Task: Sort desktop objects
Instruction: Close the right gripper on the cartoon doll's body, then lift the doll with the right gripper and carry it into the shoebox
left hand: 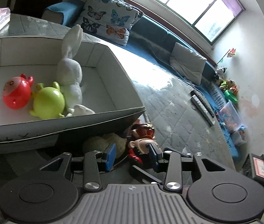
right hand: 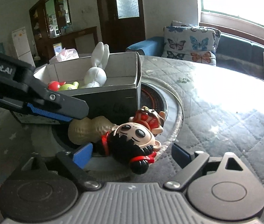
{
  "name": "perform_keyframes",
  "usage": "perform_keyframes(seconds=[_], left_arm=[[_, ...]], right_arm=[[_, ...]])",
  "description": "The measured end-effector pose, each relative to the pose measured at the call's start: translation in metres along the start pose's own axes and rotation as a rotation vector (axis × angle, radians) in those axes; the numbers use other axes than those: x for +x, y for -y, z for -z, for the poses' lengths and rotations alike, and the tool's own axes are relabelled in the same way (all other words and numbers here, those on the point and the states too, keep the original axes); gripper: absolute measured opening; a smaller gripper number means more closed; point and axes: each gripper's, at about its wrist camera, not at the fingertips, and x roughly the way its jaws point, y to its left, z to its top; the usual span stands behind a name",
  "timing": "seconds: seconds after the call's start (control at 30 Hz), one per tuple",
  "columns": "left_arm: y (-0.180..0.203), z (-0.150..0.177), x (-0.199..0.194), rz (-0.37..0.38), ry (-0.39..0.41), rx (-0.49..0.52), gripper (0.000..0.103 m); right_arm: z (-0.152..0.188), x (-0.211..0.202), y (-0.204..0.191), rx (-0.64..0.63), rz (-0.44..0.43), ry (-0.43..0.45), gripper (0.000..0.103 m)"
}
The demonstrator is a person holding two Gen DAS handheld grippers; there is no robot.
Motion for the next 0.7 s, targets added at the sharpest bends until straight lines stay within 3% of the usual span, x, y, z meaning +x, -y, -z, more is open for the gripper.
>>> perform_keyframes(seconds=[0.1, 0.7], left_arm=[[0.003, -0.003, 0.005, 0.007, -0.005, -0.007, 0.041], [0.023, -0.007, 0.056, 0.032, -0.124, -0.021, 0.041]], right_arm=[[0.000, 0.004, 0.003, 0.017, -0.024, -0.003, 0.079], [0.017, -0.027, -0.002, 0.001, -0.073, 0.002, 0.079]])
